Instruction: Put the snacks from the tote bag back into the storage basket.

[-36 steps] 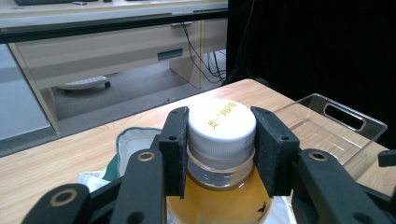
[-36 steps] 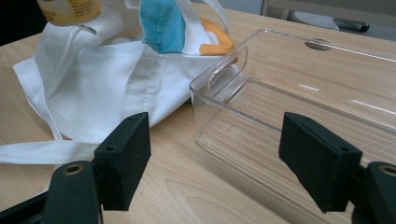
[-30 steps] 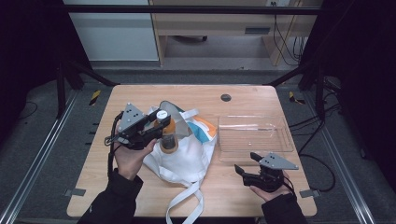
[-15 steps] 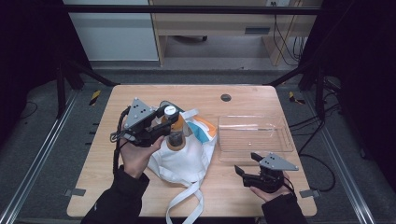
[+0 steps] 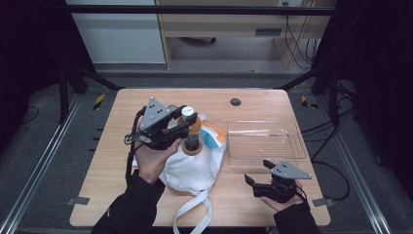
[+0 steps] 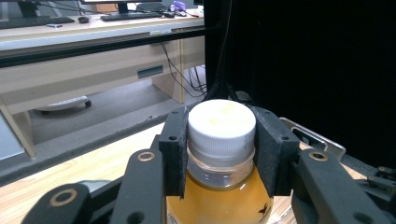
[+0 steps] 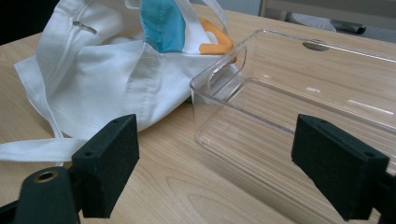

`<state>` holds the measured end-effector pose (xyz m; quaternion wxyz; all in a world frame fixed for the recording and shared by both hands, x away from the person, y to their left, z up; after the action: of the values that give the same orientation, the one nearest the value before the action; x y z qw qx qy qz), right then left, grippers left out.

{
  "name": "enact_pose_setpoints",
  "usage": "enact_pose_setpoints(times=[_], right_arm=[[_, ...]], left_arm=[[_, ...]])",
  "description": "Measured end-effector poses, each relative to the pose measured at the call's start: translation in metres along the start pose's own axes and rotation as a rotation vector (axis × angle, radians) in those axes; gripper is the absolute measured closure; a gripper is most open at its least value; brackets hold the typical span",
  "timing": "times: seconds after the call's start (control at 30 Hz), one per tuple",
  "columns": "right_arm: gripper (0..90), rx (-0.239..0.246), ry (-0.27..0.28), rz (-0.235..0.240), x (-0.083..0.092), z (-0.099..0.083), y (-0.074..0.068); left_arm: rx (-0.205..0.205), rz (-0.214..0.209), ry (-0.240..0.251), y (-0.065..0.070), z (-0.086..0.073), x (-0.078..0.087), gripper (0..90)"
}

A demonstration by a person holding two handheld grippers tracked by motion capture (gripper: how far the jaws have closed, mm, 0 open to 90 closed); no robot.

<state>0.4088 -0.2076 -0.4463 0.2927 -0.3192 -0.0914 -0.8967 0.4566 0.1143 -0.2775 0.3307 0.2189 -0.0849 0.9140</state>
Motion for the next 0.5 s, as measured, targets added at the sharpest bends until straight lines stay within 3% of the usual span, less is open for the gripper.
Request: enact_pose_setpoints(times=[0.5], right_arm=[[13.1, -0.017, -0.009, -0.002, 0.004, -0.006, 0.002]], left_arm=[[-0.028, -0.039, -0.002, 0.025, 0.011, -0.023, 58.8]])
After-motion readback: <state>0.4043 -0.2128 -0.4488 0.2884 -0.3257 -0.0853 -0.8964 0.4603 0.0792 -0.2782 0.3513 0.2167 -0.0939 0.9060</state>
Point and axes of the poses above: each handheld gripper's, and its own axes: x roughly backward along the jaws, z roughly out of its top, y roughly to its right, the point moved 1 cm from there along -x, roughly forward along the jaws, and after that the axes turned 14 degrees about -y, right-handed, at the moved point
